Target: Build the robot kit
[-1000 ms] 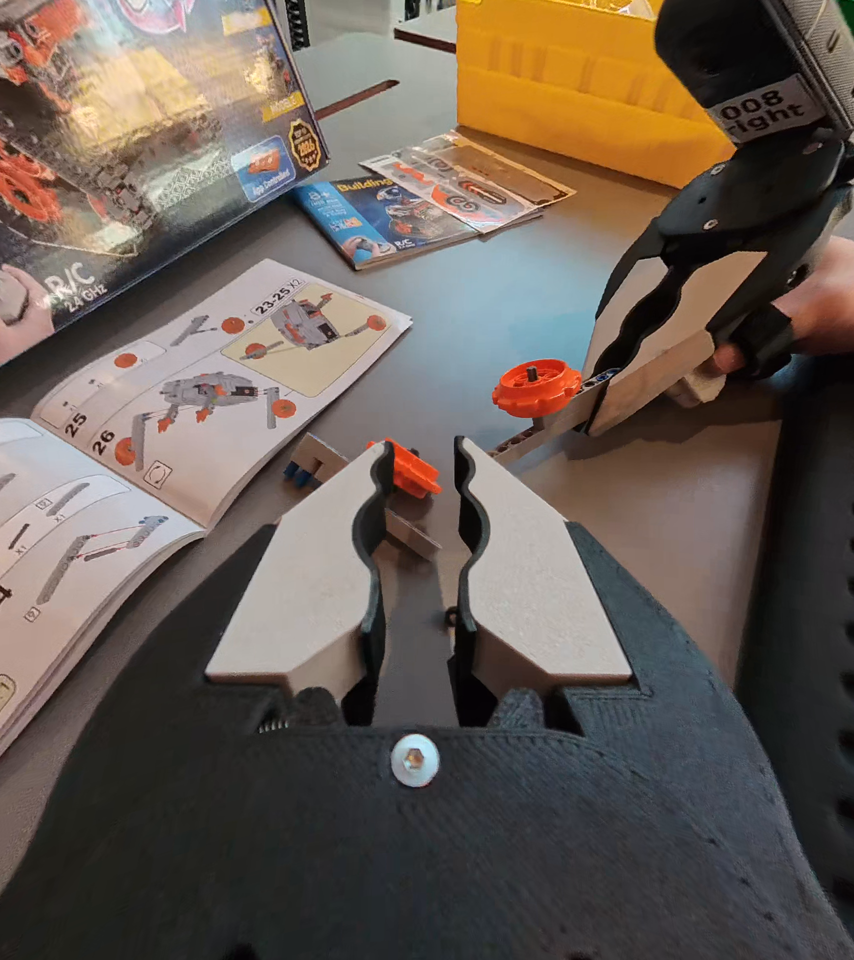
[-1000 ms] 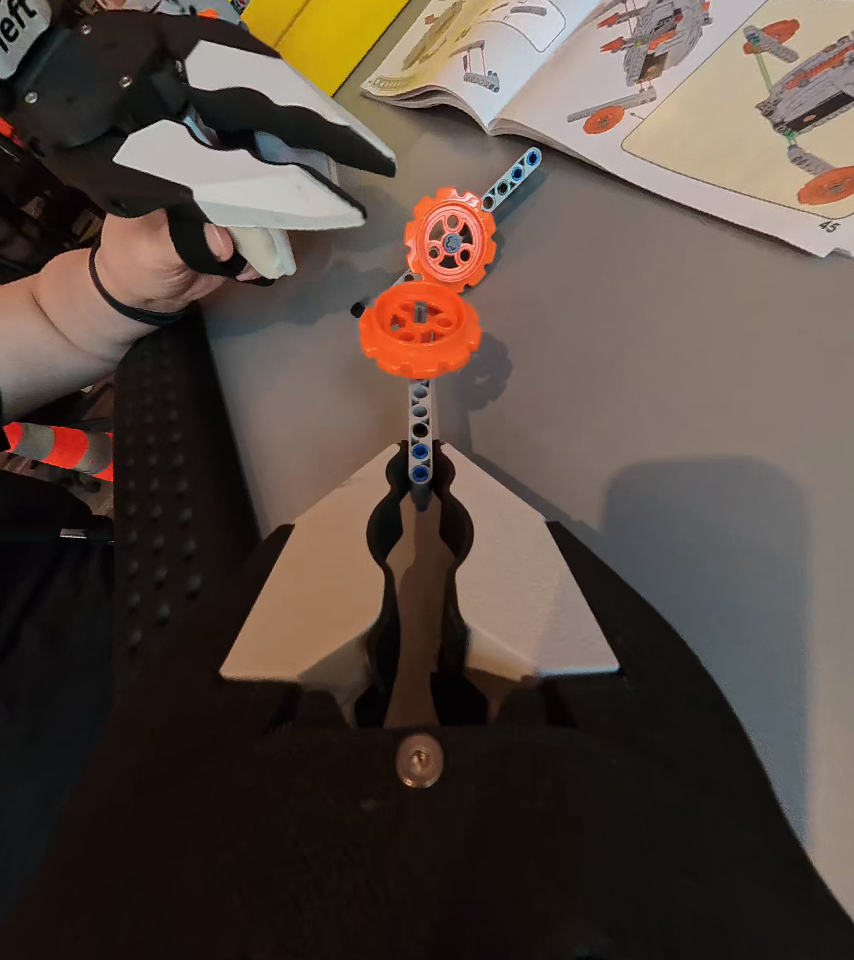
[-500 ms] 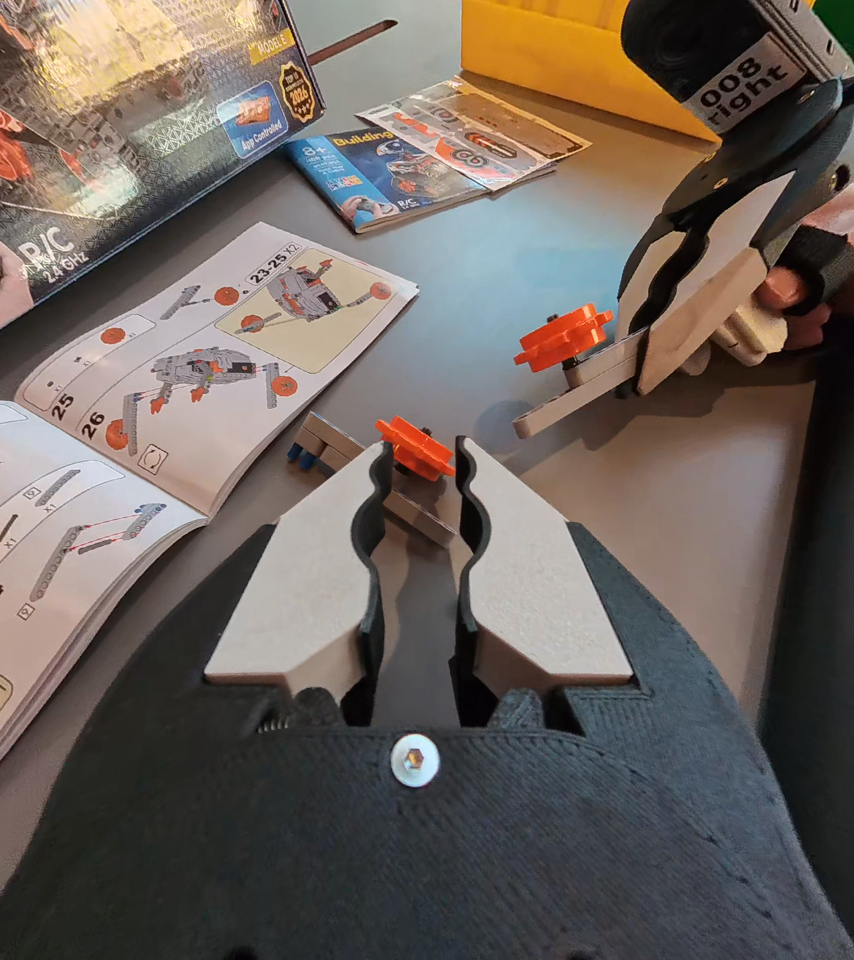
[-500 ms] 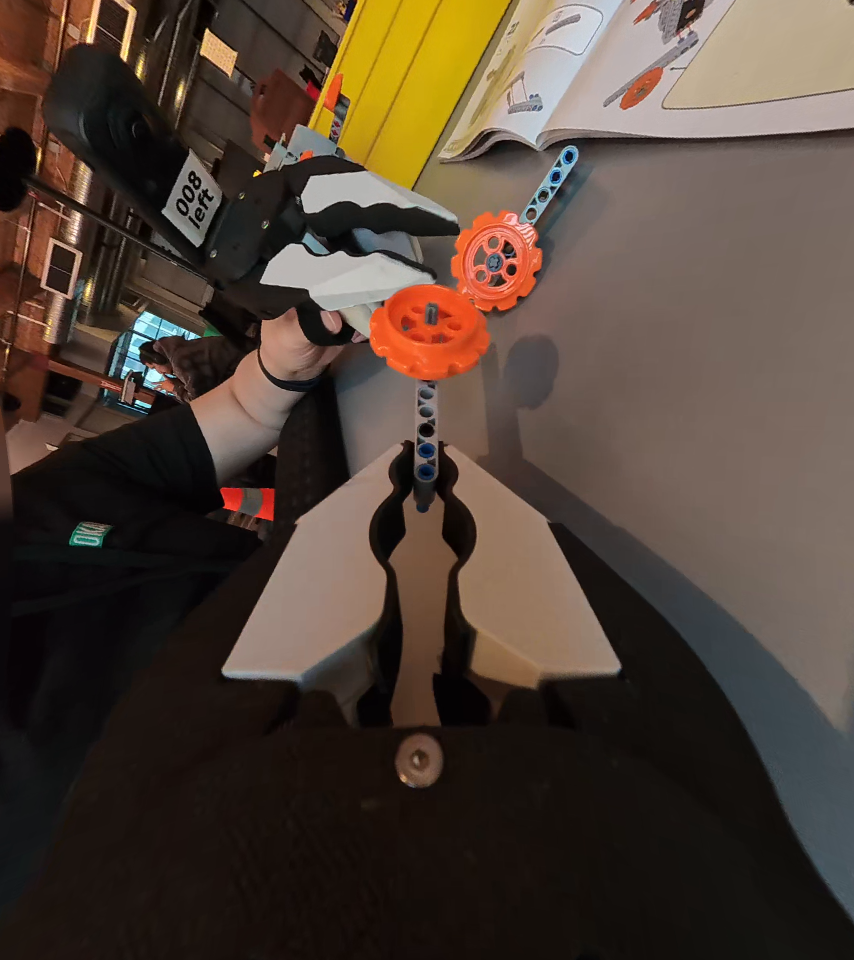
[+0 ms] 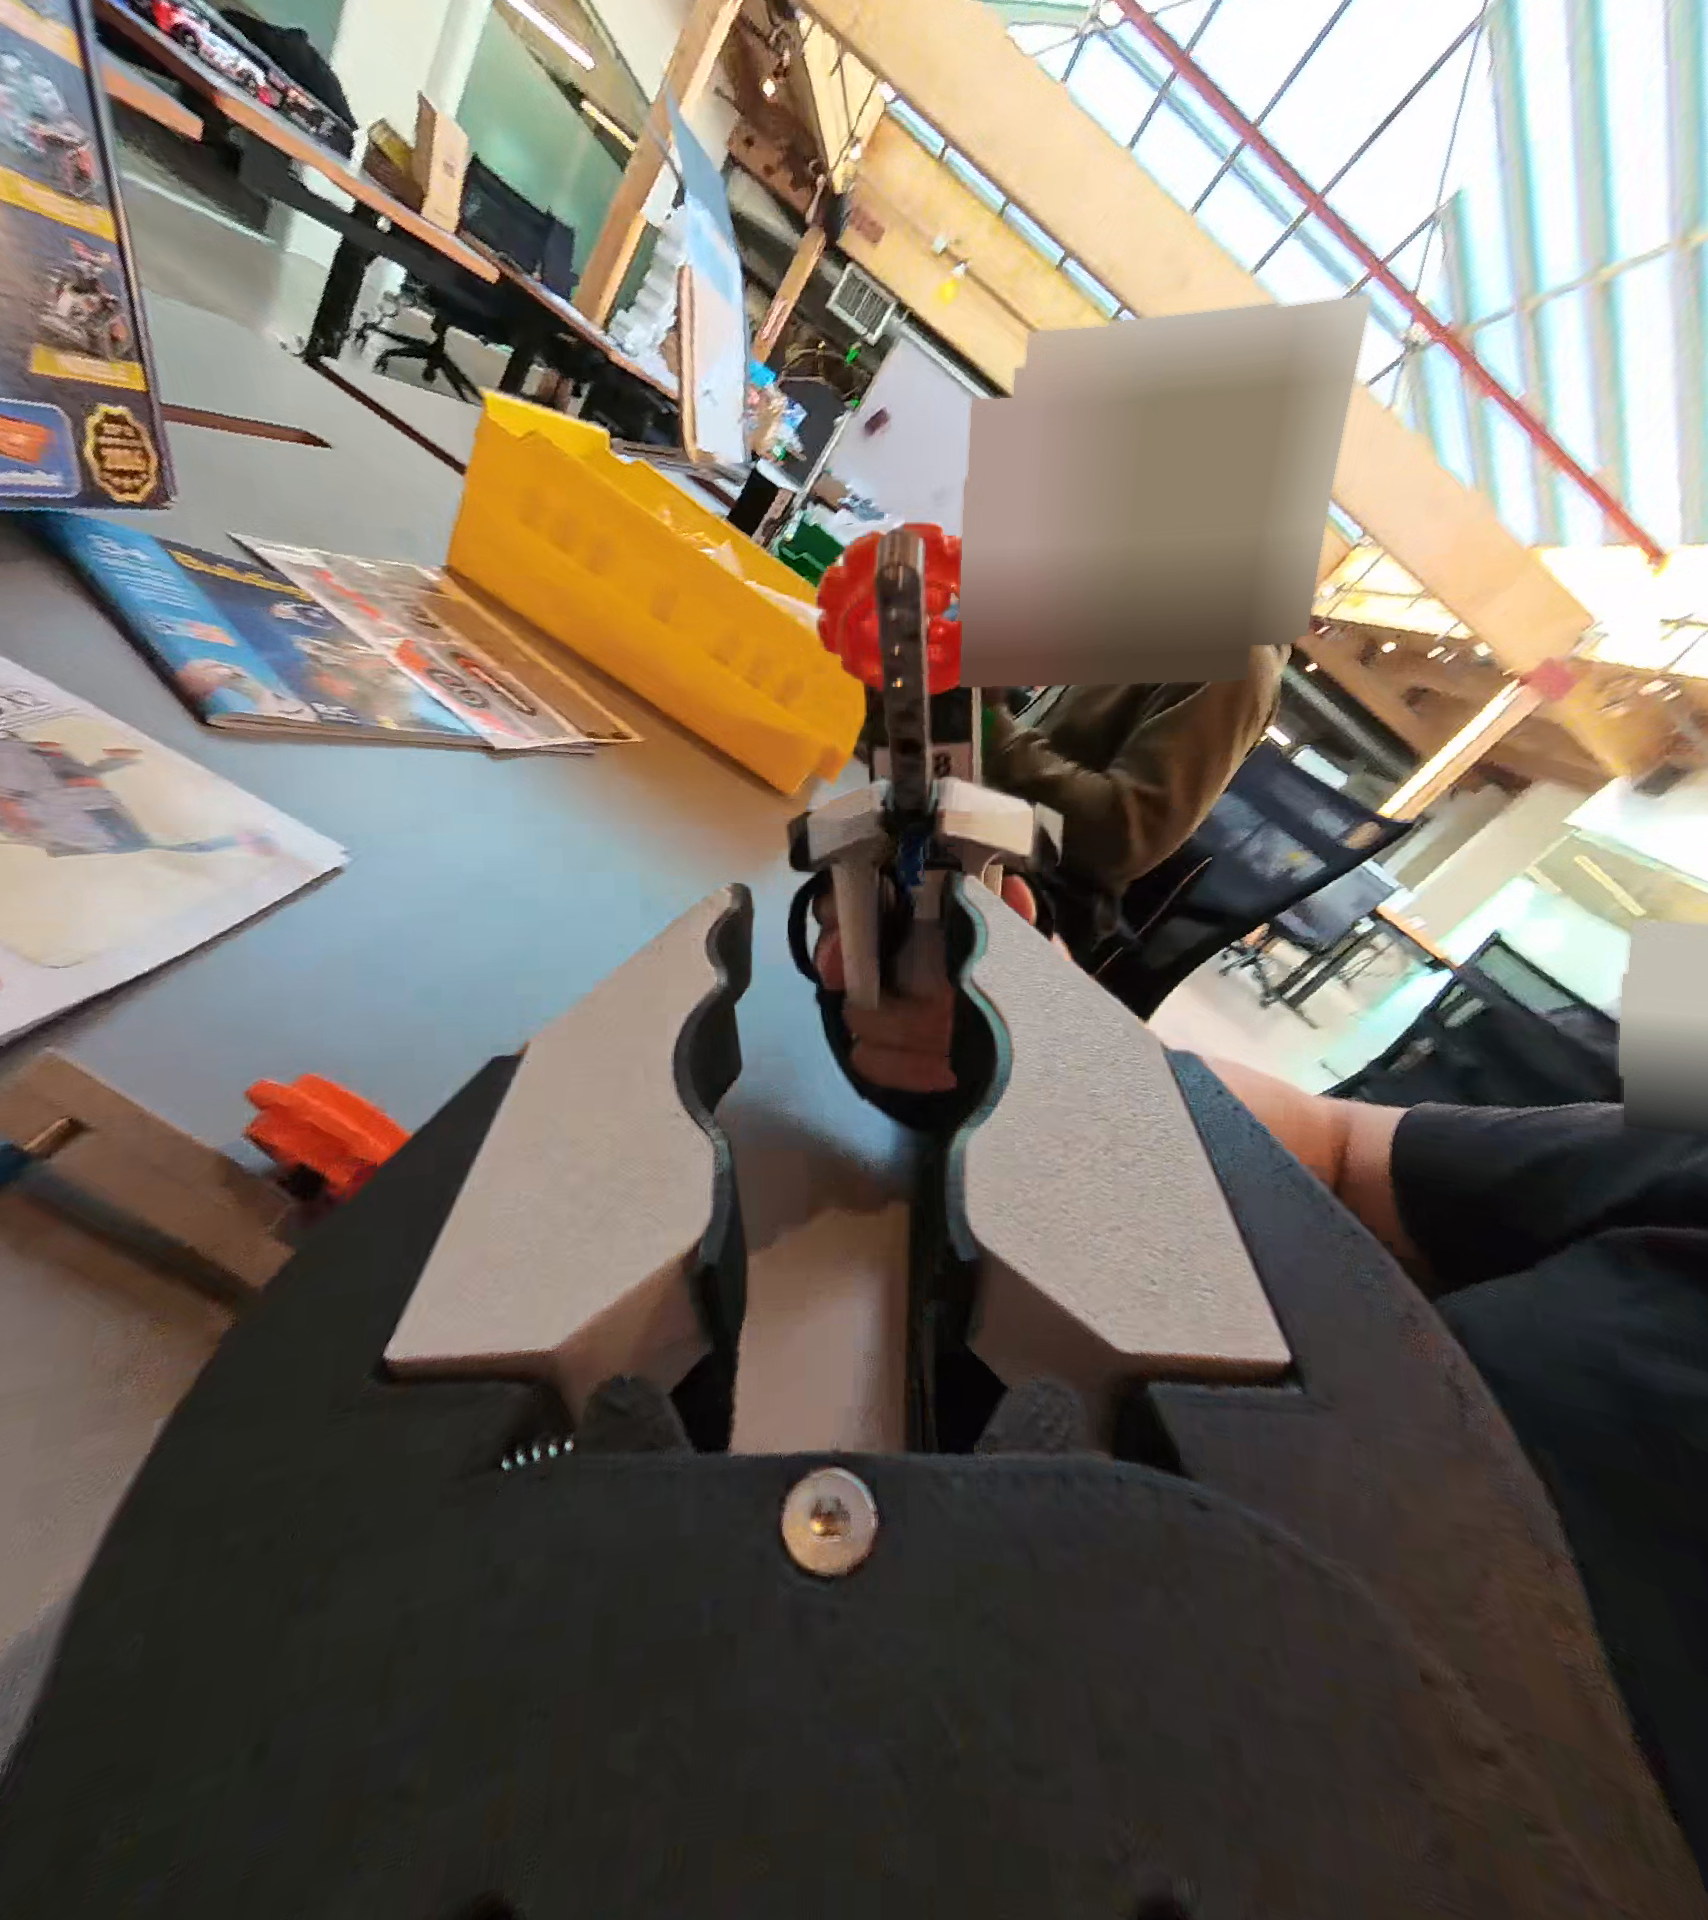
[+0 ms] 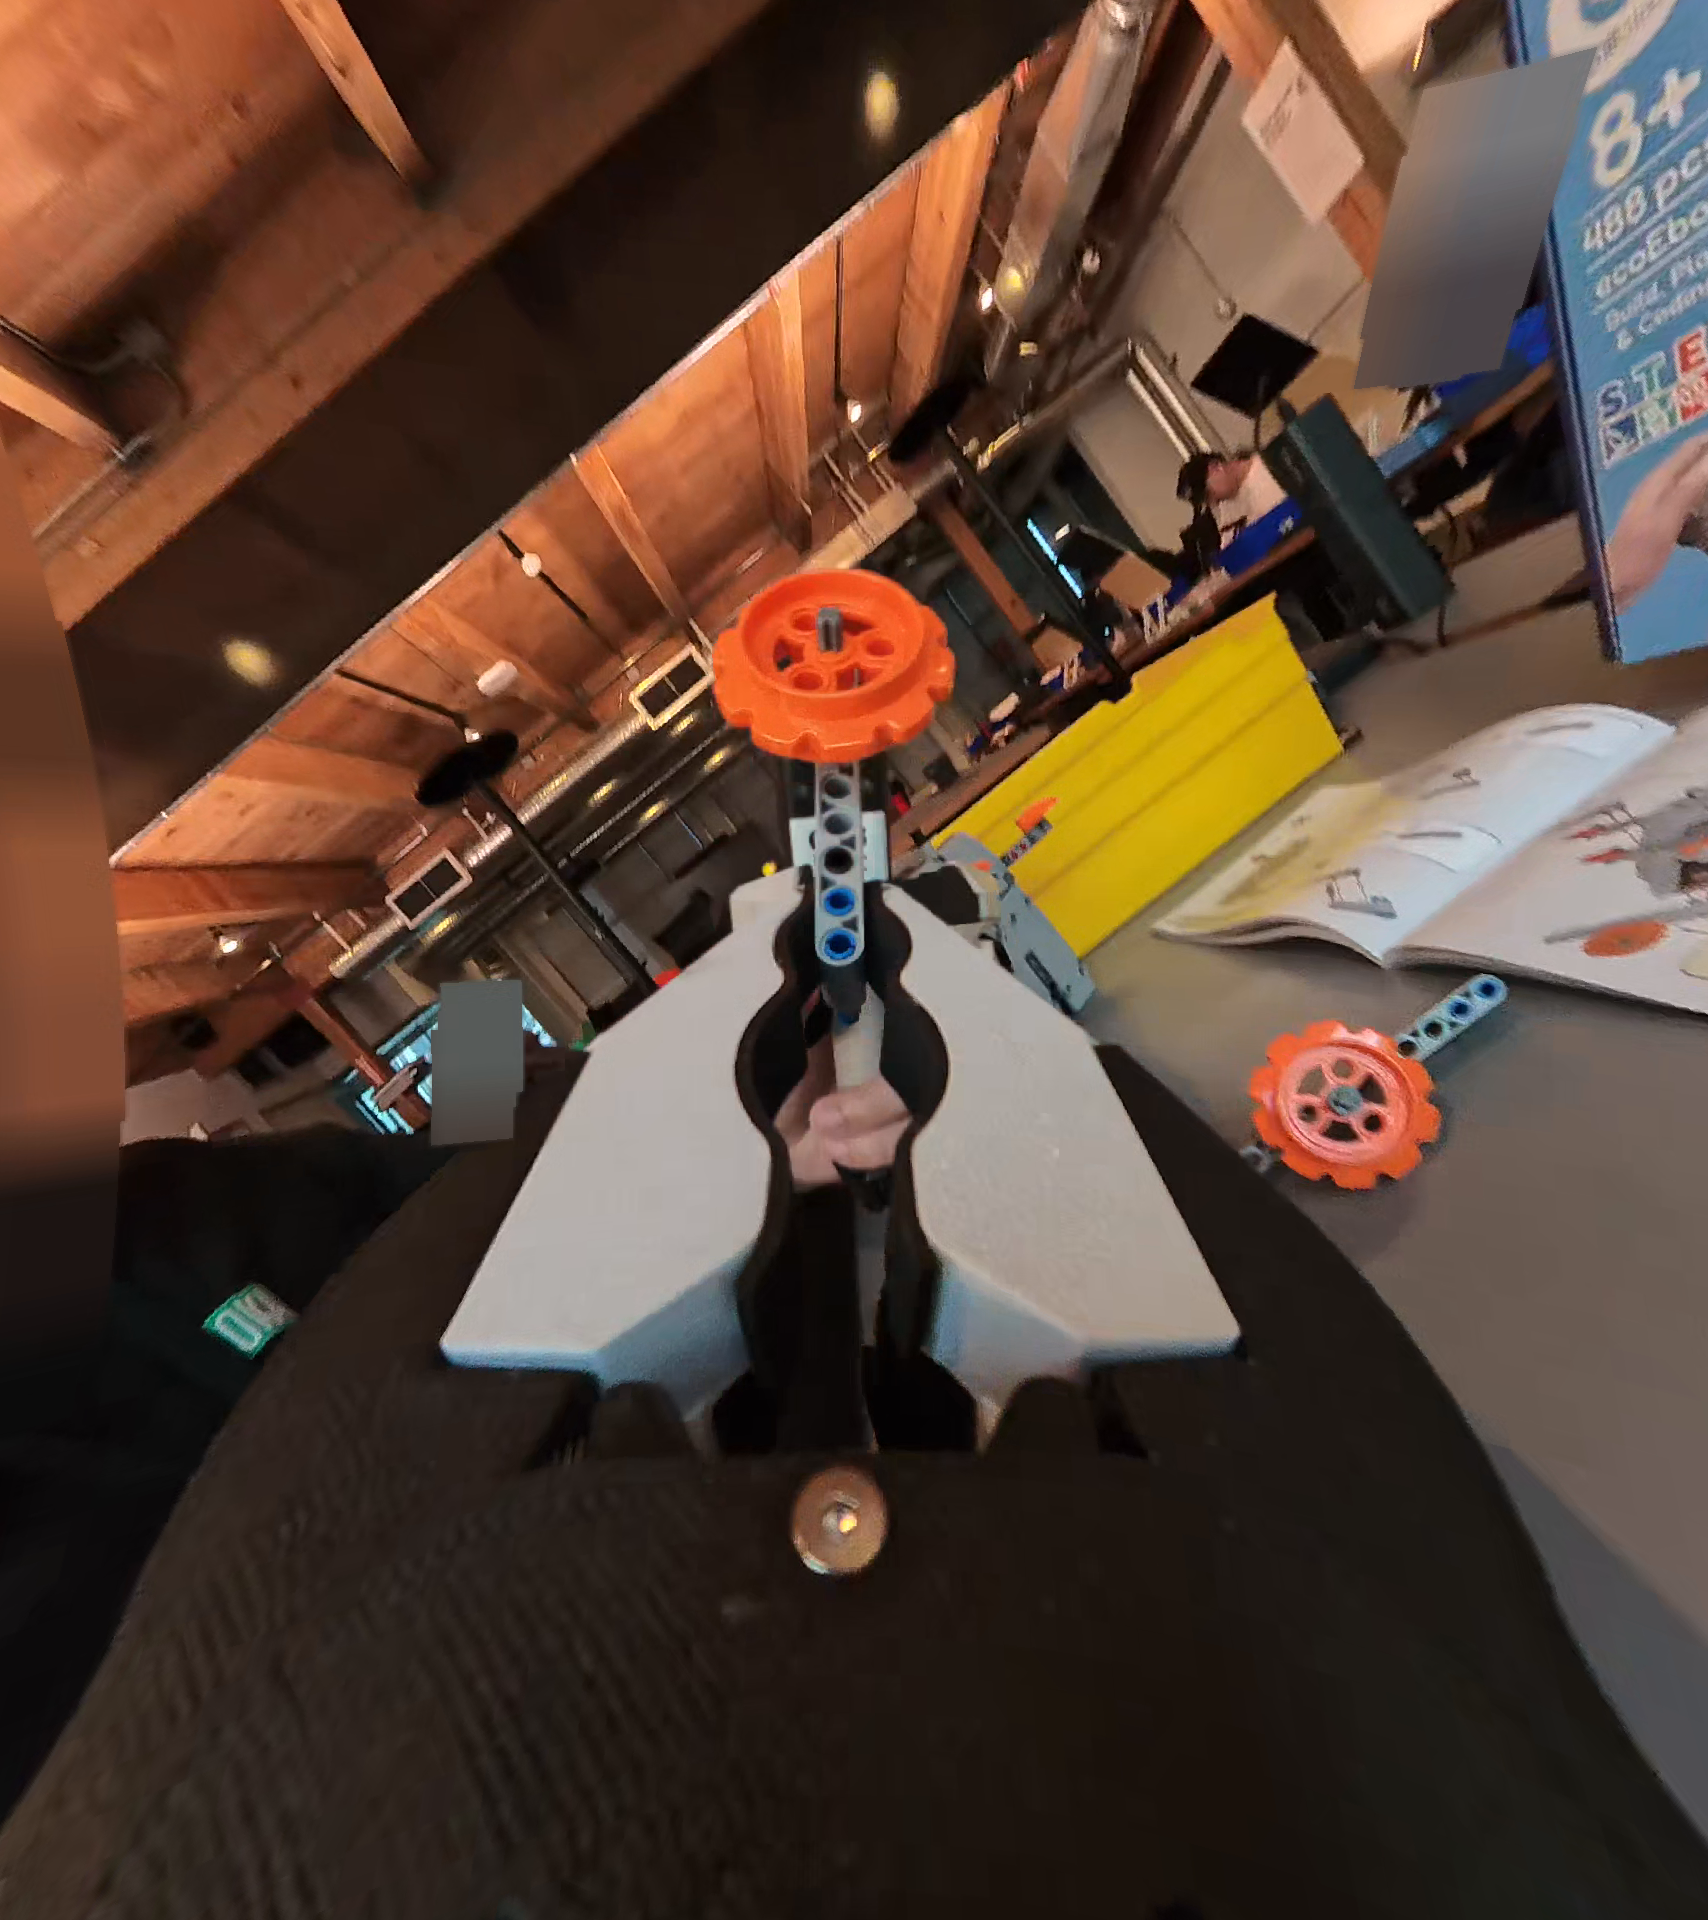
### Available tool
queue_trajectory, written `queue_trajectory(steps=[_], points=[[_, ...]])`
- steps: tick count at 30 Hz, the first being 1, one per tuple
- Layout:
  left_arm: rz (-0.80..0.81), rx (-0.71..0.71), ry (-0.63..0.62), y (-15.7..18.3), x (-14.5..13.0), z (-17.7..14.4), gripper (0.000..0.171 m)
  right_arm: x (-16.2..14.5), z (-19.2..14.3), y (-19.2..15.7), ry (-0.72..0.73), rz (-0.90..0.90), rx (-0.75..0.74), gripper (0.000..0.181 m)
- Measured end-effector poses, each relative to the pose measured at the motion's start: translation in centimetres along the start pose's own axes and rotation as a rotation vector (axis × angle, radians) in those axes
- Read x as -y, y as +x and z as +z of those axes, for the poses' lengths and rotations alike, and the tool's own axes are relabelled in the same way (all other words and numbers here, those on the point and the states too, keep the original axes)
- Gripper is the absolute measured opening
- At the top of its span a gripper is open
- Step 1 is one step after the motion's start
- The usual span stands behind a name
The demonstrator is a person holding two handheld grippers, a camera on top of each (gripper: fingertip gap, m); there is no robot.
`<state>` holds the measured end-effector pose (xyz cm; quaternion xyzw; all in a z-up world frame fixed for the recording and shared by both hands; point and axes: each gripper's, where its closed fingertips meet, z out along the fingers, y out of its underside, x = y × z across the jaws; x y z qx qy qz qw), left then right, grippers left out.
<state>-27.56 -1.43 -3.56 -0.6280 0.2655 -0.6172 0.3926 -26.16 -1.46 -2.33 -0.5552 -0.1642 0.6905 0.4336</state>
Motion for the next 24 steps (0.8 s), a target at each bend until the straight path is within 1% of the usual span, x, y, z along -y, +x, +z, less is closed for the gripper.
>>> queue_trajectory(steps=[3,5,8,9,12,14,15,16,17,18,19,21,23,24], points=[[-0.013,-0.072,0.097,1.2,1.8,-0.7,0.028,0.1,1.3,-0.7,0.111,-0.009,0.003,0.006],[-0.030,-0.104,0.134,1.7,2.6,-1.0,0.028,-0.1,1.9,-0.8,0.139,-0.018,-0.004,0.005],[-0.017,-0.098,0.116,1.8,2.3,-0.7,0.029,-1.1,2.9,-1.3,0.102,-0.027,0.021,0.006],[-0.009,-0.102,0.127,1.9,2.5,-0.6,0.027,-1.3,3.2,-1.4,0.094,-0.036,0.017,0.006],[0.031,-0.135,0.162,2.8,3.3,-0.5,0.014,-1.8,3.6,-1.9,0.082,-0.048,0.033,0.006],[0.057,-0.148,0.131,3.4,3.3,-0.2,0.005,-1.7,3.6,-2.3,0.087,-0.052,0.043,0.006],[0.081,-0.136,0.104,3.6,3.3,0.0,0.005,-1.6,3.5,-2.5,0.094,-0.049,0.051,0.006],[0.110,-0.120,0.067,3.7,3.3,0.2,0.005,-1.5,3.3,-2.6,0.097,-0.039,0.054,0.006],[0.132,-0.095,0.020,3.8,3.4,0.6,0.005,-1.6,3.1,-2.5,0.092,-0.027,0.049,0.011],[0.143,-0.064,-0.050,3.8,3.3,1.0,0.005,-1.6,2.8,-2.3,0.084,-0.012,0.033,0.021],[0.149,-0.038,-0.147,3.9,3.2,1.4,0.005,-1.3,2.3,-2.4,0.090,-0.014,0.028,0.028],[0.177,0.062,-0.370,3.5,2.8,1.8,0.005,-0.3,0.7,-2.9,0.132,-0.062,0.008,0.027],[0.227,0.199,-0.618,2.9,2.4,1.4,0.006,0.1,-1.1,-2.4,0.141,-0.126,-0.077,0.026],[0.252,0.259,-0.724,2.8,2.4,1.2,0.006,0.1,-1.9,-2.3,0.138,-0.161,-0.113,0.028]])
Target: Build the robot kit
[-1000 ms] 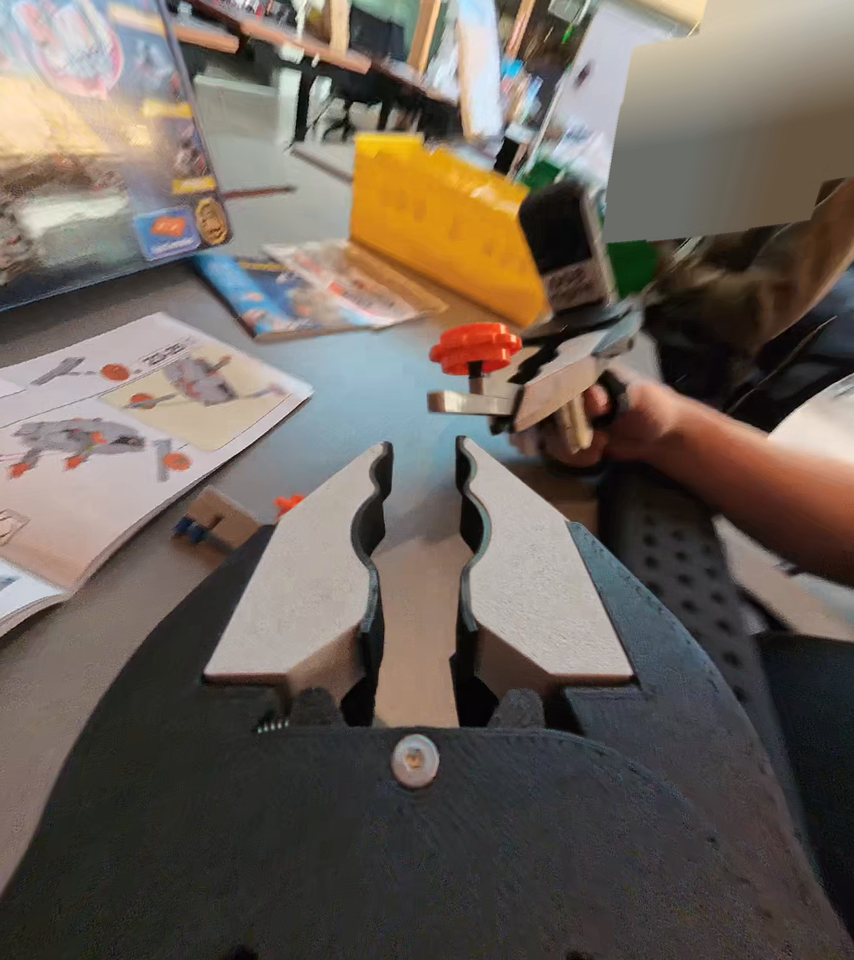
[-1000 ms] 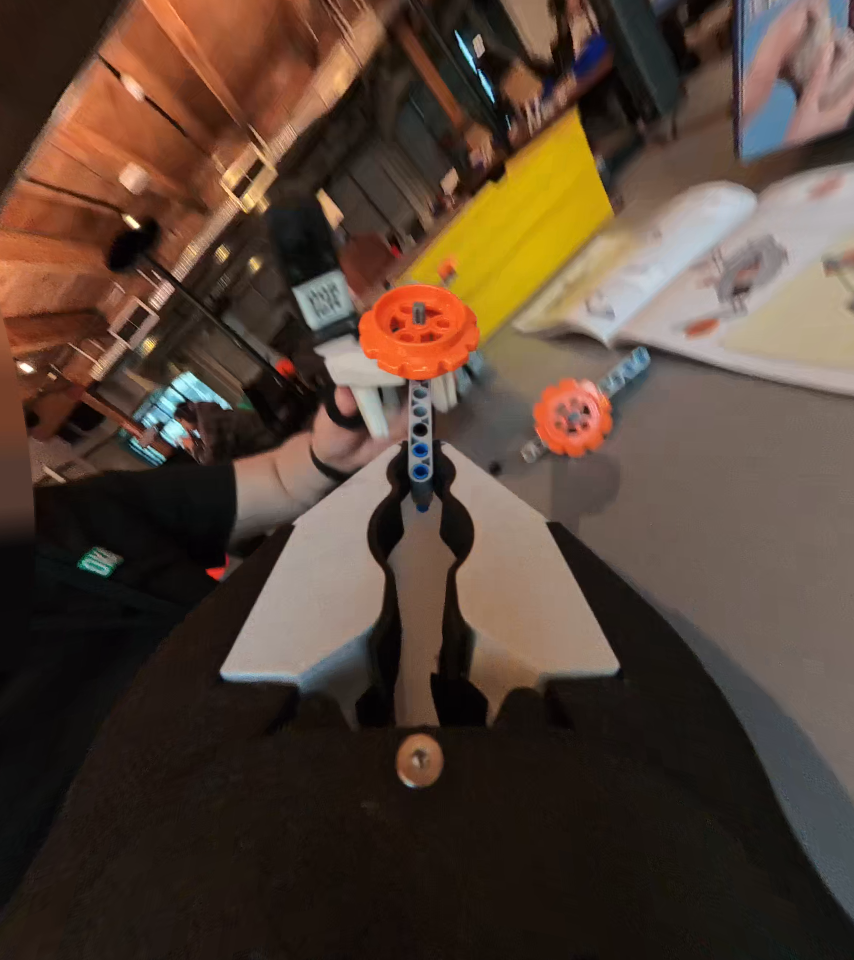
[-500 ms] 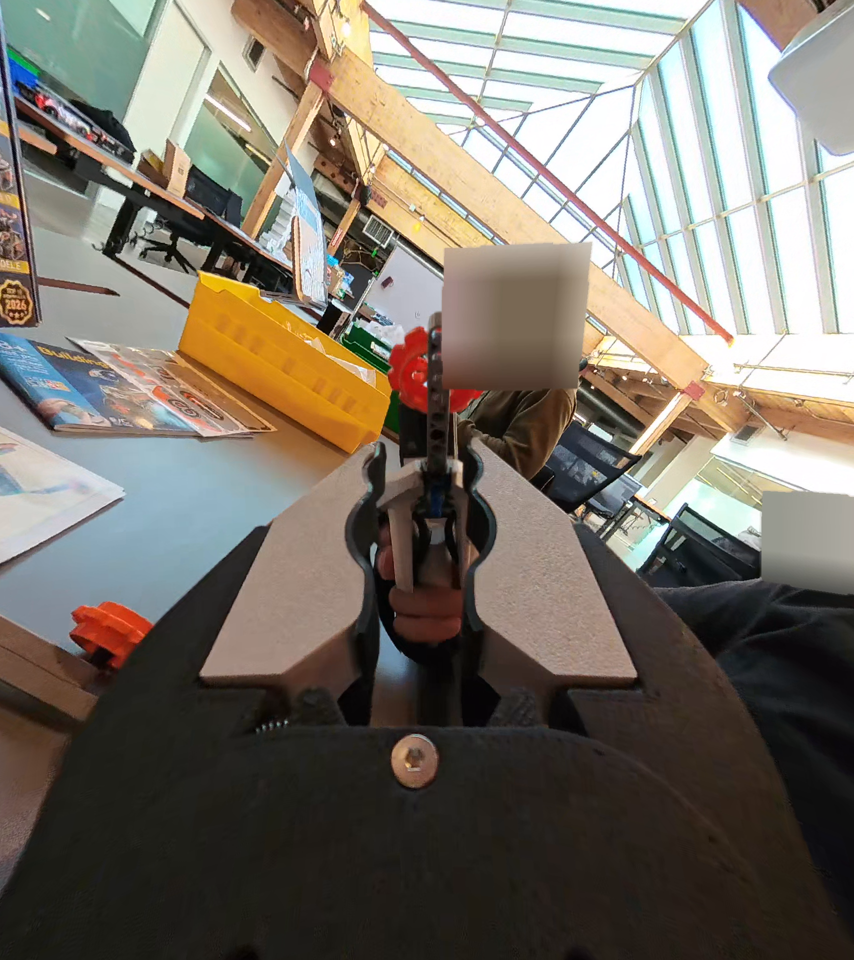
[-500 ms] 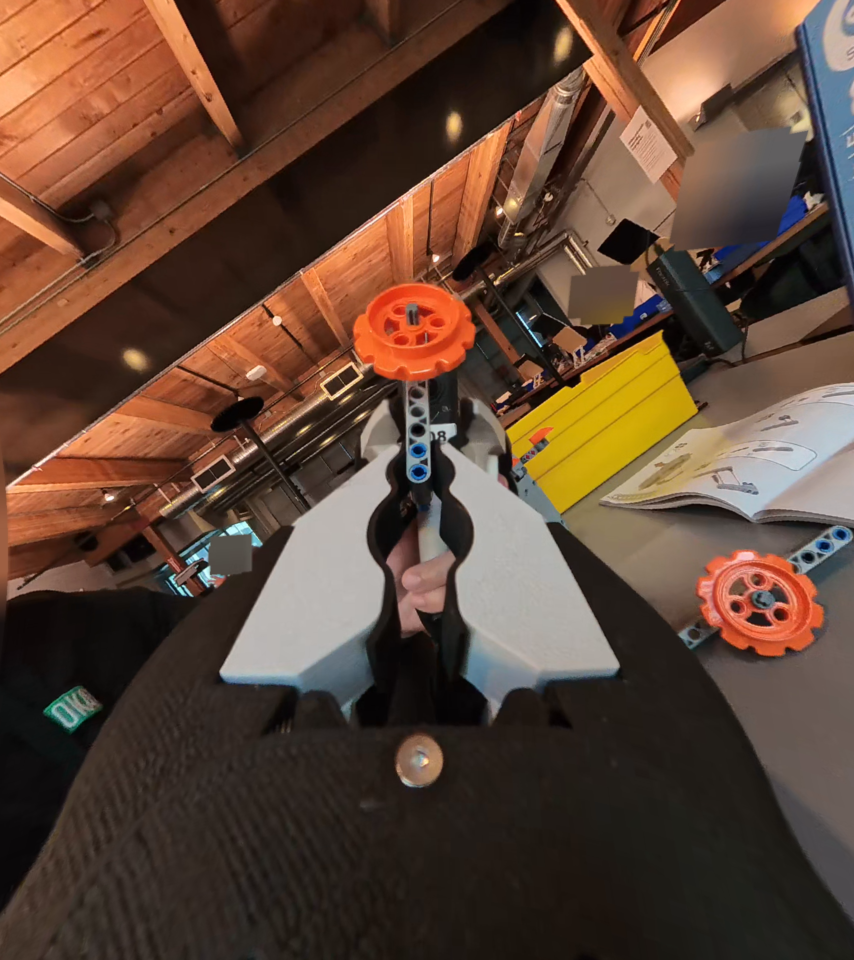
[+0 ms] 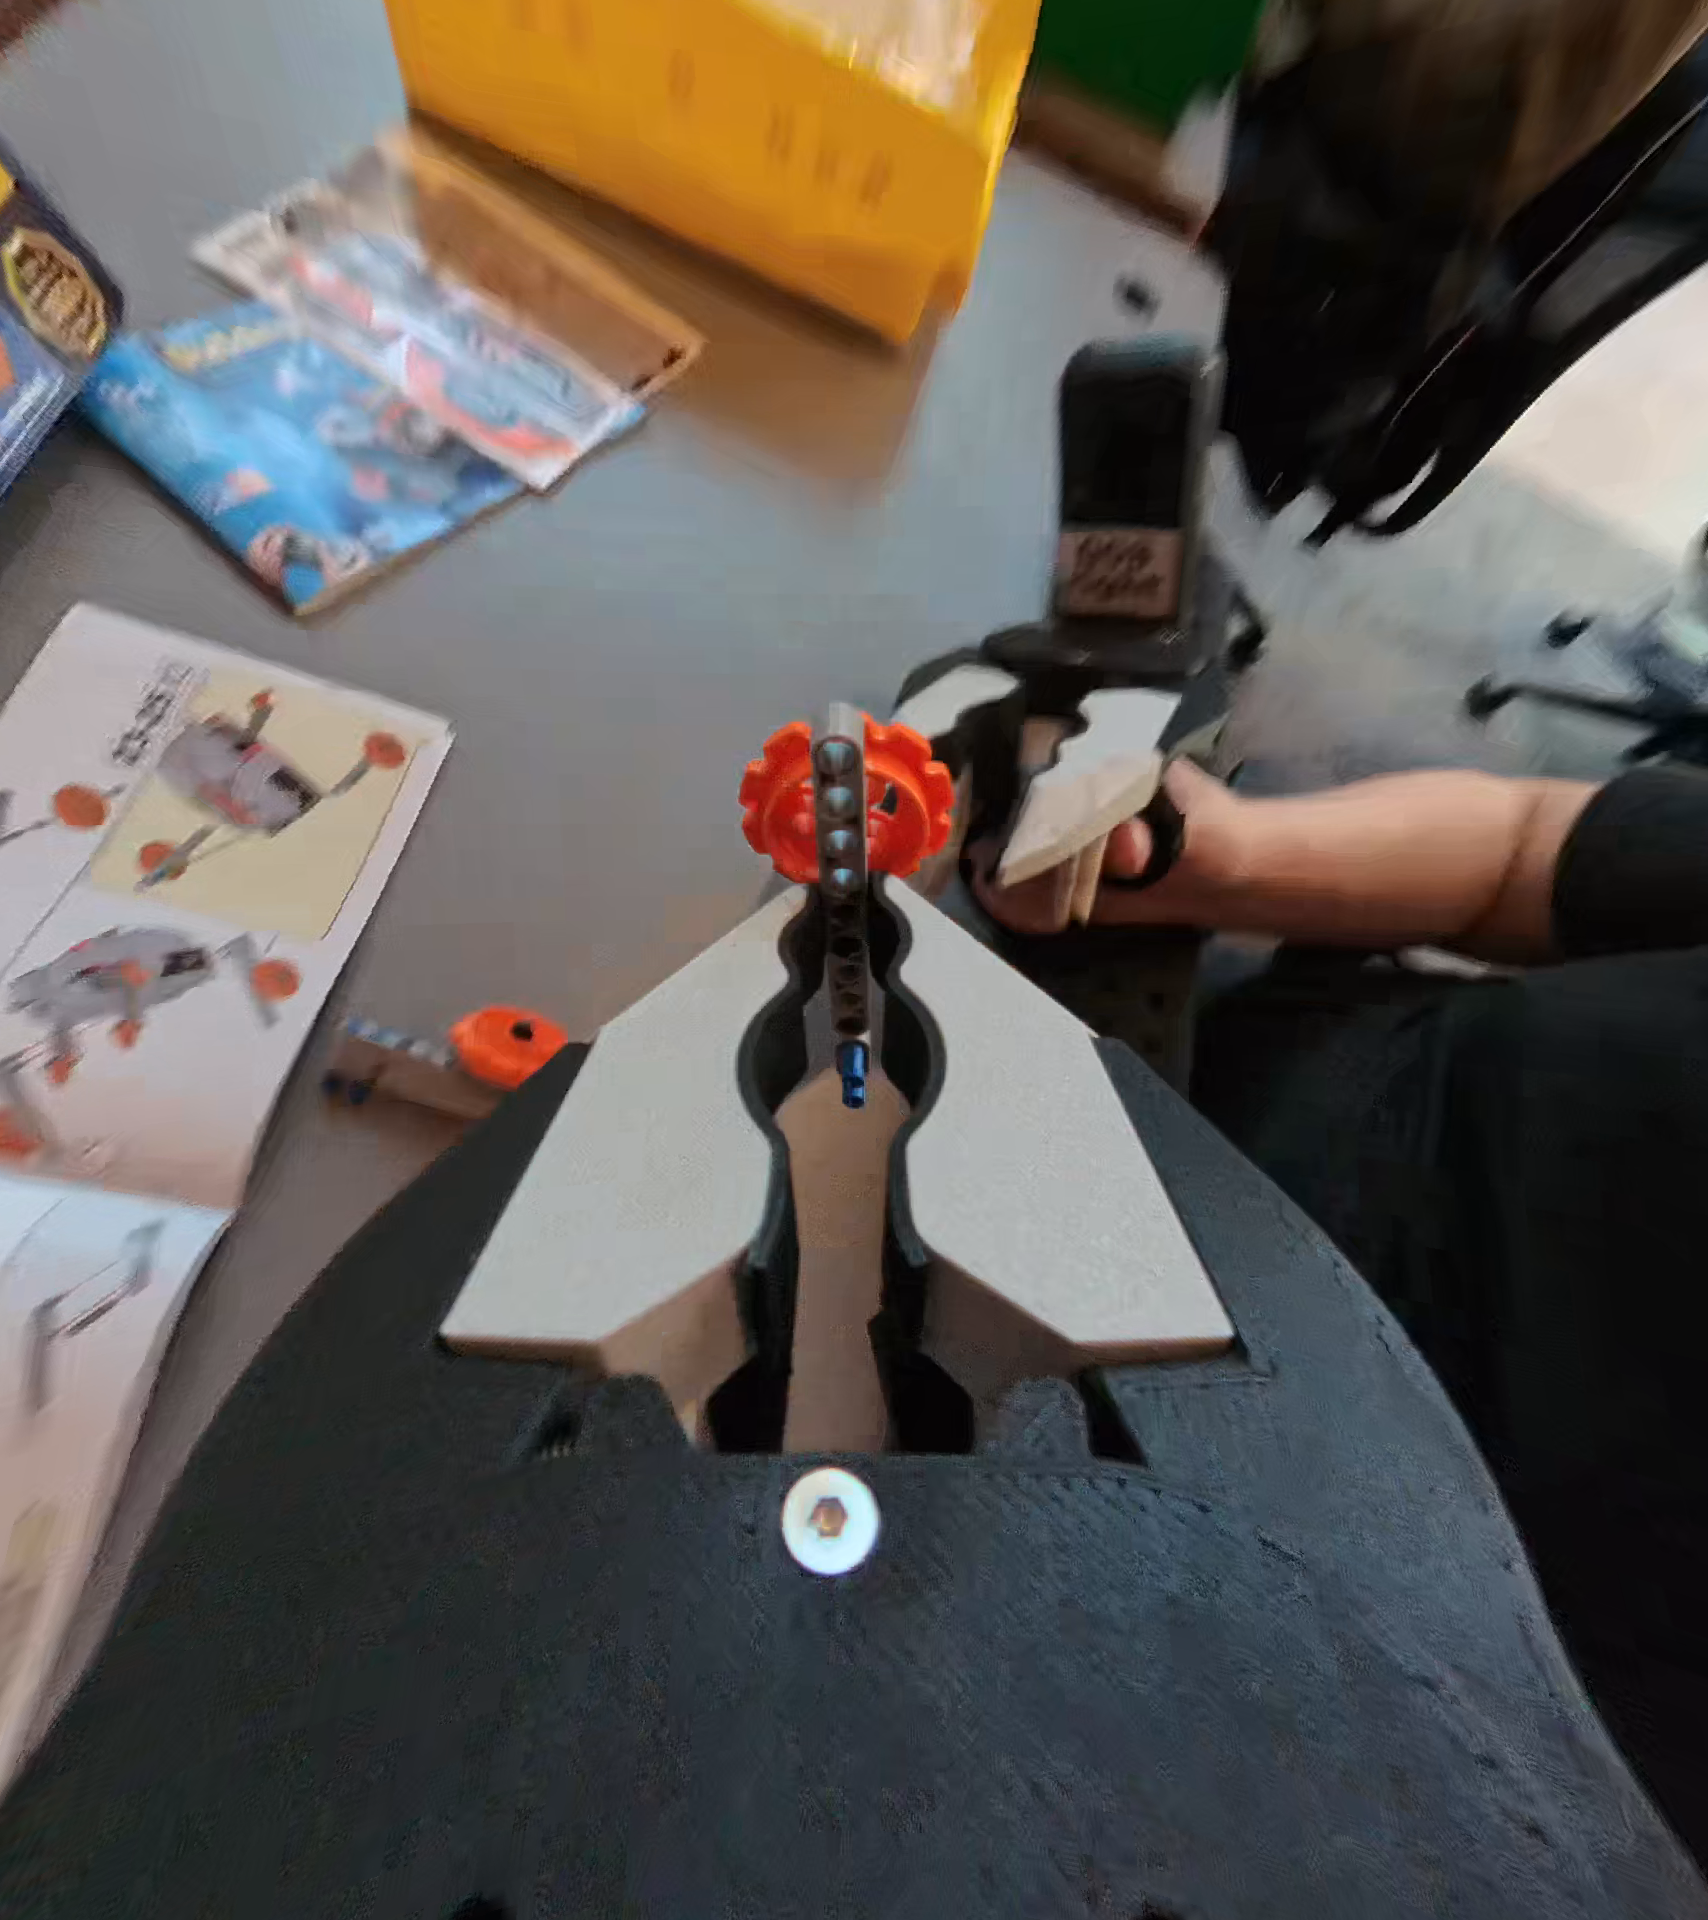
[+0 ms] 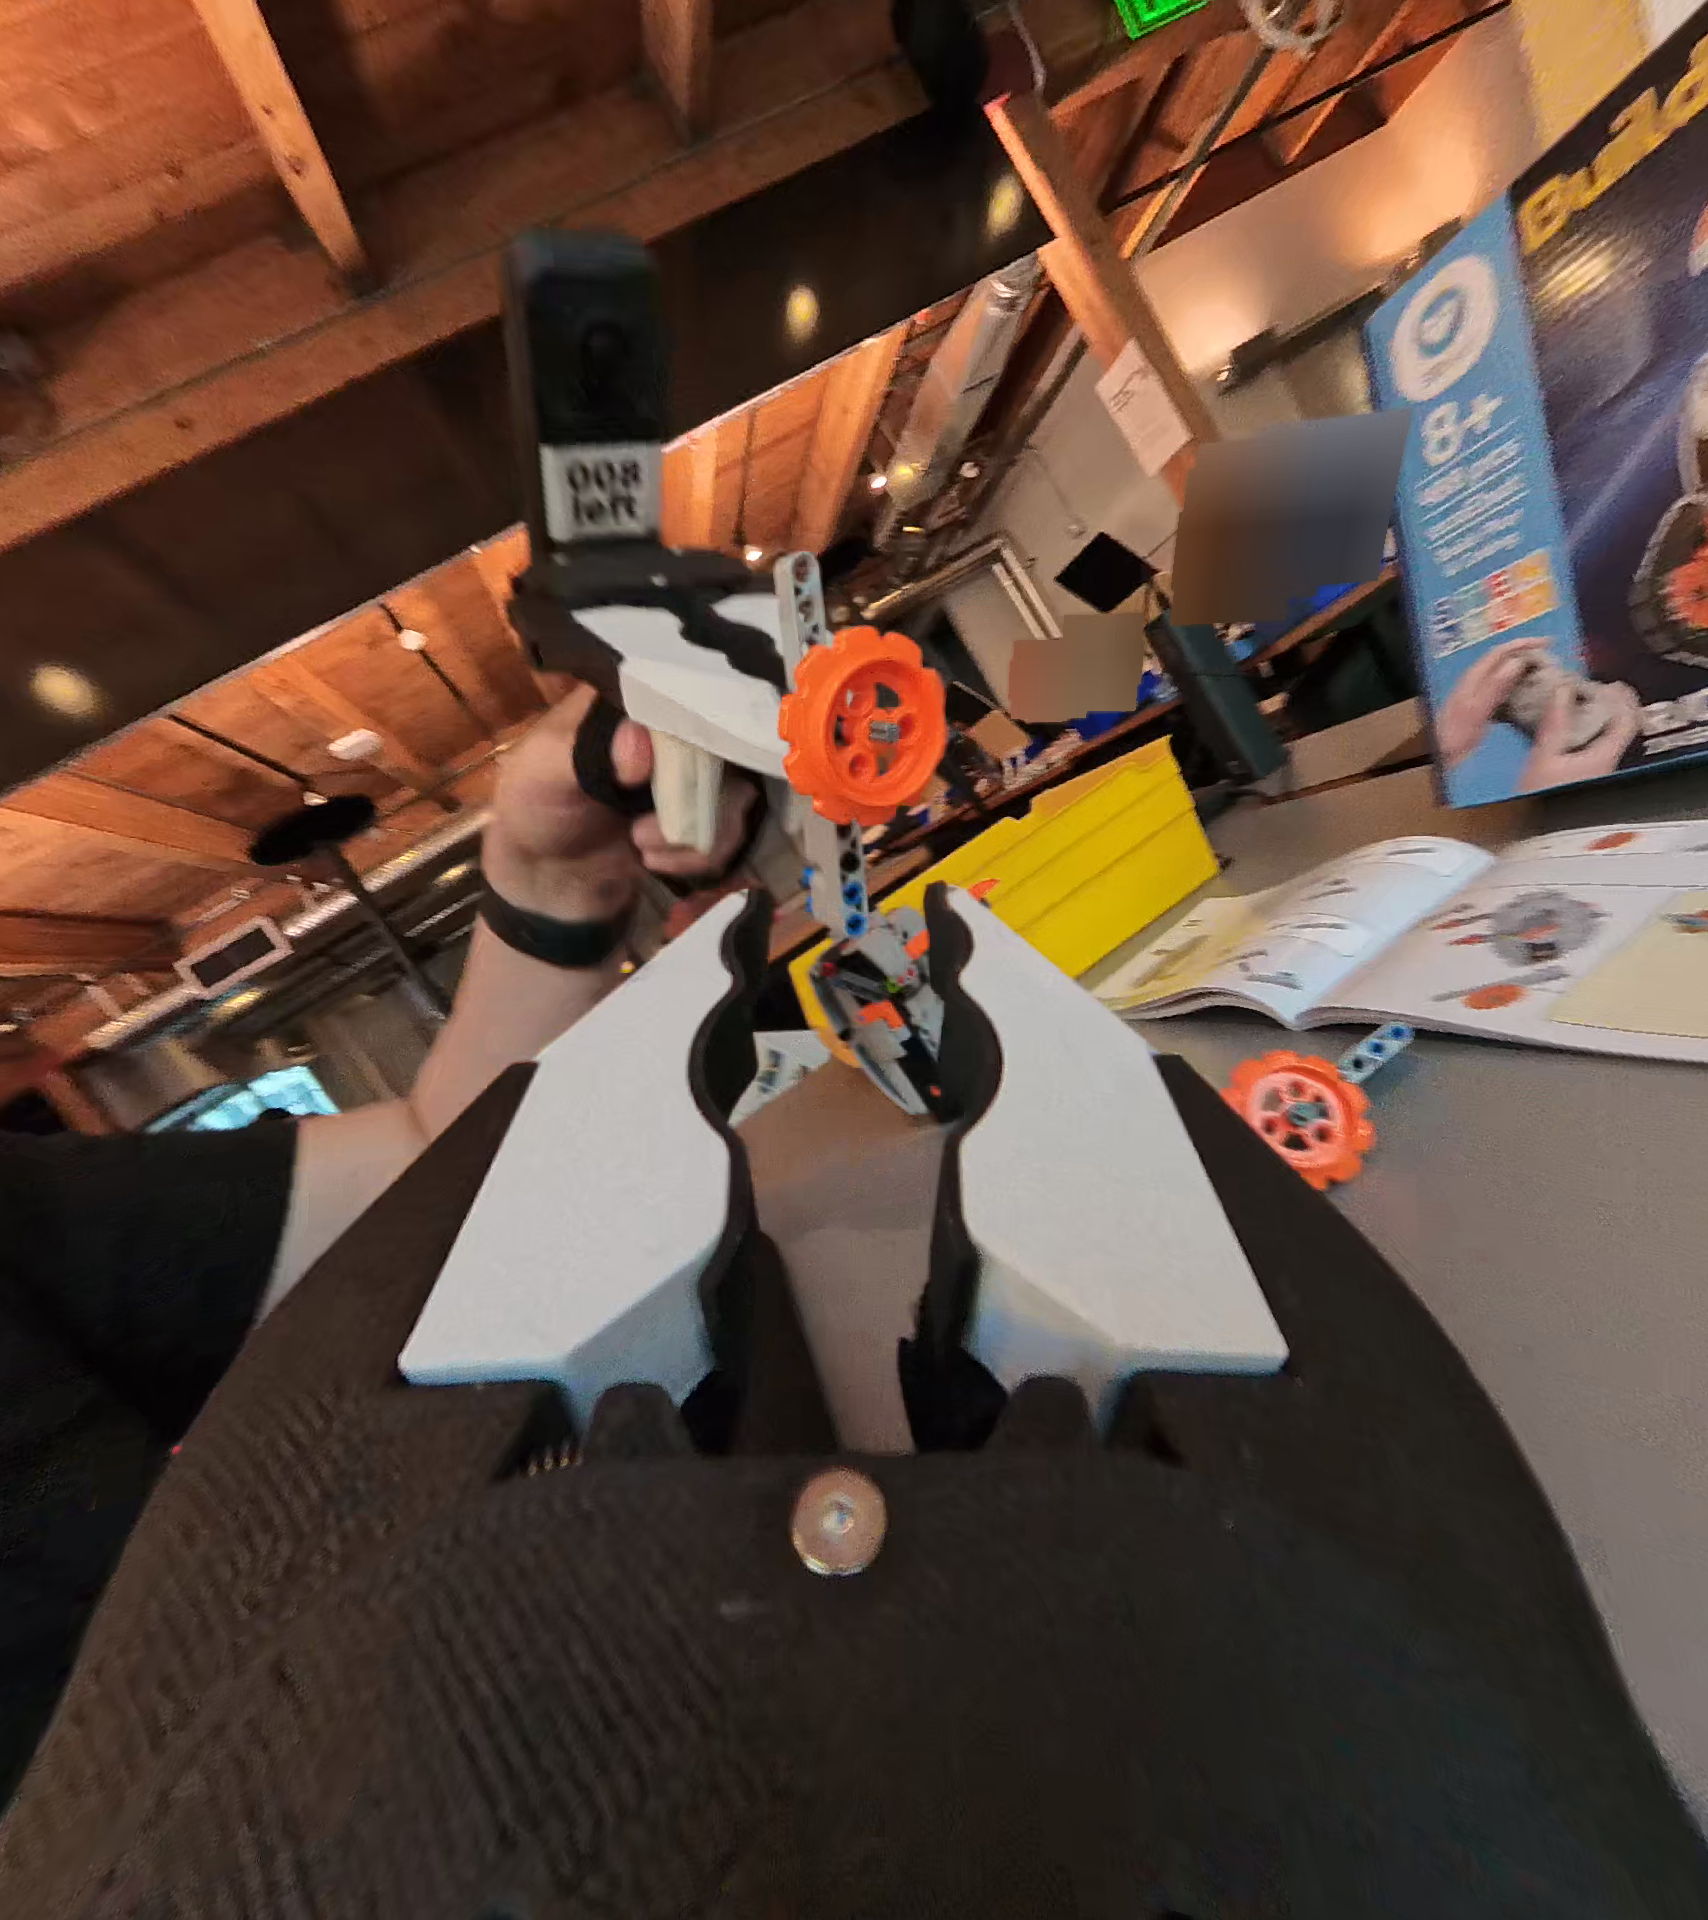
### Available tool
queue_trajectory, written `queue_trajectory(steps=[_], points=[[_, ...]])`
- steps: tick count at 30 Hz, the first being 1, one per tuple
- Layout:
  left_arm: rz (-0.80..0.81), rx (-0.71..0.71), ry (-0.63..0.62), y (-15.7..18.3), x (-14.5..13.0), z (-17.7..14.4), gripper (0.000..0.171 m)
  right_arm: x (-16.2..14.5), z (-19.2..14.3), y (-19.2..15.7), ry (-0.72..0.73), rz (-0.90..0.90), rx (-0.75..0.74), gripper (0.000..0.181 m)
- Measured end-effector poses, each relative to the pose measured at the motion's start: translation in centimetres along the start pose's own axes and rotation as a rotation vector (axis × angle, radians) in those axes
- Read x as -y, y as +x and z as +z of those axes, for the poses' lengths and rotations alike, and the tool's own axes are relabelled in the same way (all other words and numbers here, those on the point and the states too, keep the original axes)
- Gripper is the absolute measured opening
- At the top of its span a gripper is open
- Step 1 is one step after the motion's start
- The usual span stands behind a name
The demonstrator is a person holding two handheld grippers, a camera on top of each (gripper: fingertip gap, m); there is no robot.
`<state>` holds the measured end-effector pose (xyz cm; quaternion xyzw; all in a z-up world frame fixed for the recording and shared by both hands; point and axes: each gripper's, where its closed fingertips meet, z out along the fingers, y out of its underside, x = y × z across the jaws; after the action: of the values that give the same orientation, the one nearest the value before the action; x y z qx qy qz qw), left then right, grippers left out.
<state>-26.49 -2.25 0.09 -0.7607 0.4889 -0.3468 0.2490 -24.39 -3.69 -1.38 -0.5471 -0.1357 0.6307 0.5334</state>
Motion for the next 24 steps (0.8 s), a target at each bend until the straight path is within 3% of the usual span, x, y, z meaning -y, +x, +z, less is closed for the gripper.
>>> queue_trajectory(steps=[2,6,9,12,15,24], points=[[0.011,0.052,-0.171,0.6,0.0,-0.2,0.006,0.7,-1.2,-0.5,0.014,-0.077,-0.018,0.034],[0.058,-0.041,-0.436,4.7,-0.5,0.5,0.006,1.5,-2.3,-2.6,-0.045,-0.383,-0.015,0.069],[0.120,-0.096,-0.537,7.5,-1.2,1.5,0.006,1.9,-3.3,-5.6,-0.074,-0.625,0.068,0.067],[0.134,-0.154,-0.545,10.0,-1.0,2.6,0.006,1.7,-4.0,-7.0,-0.116,-0.650,0.124,0.065],[0.166,-0.162,-0.541,11.0,-0.5,3.1,0.006,1.6,-4.9,-8.1,-0.118,-0.599,0.195,0.039],[0.102,-0.279,-0.490,12.3,0.1,3.1,0.006,2.2,-5.4,-9.1,-0.105,-0.574,0.168,0.039]])
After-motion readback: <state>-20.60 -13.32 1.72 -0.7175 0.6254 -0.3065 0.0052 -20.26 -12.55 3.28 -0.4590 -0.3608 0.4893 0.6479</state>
